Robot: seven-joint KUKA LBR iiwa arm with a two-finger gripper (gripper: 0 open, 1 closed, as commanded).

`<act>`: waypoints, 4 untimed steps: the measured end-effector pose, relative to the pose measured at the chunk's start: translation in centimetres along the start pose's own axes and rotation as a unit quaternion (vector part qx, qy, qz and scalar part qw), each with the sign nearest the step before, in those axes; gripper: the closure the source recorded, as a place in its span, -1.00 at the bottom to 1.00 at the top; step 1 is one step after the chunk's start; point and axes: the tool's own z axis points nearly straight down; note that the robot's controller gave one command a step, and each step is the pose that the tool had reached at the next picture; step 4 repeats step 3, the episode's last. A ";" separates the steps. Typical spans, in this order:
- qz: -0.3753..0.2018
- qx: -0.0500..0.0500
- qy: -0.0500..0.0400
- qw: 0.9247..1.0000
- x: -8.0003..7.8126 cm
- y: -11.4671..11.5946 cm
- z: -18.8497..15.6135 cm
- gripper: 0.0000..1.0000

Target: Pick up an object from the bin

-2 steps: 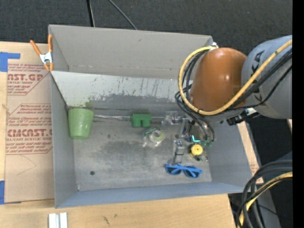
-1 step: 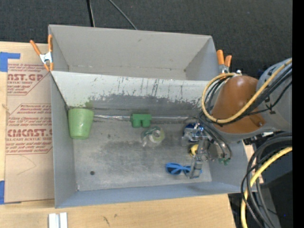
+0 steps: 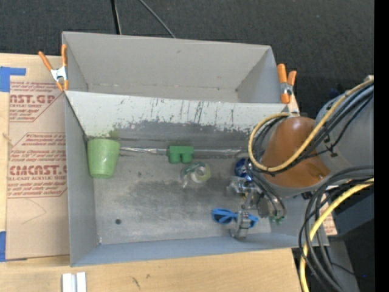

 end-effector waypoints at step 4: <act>-0.157 0.002 -0.004 0.988 -2.8 -3.6 -21.5 1.00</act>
Offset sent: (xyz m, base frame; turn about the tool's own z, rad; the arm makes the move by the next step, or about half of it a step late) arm 0.0000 0.0000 0.0000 0.0000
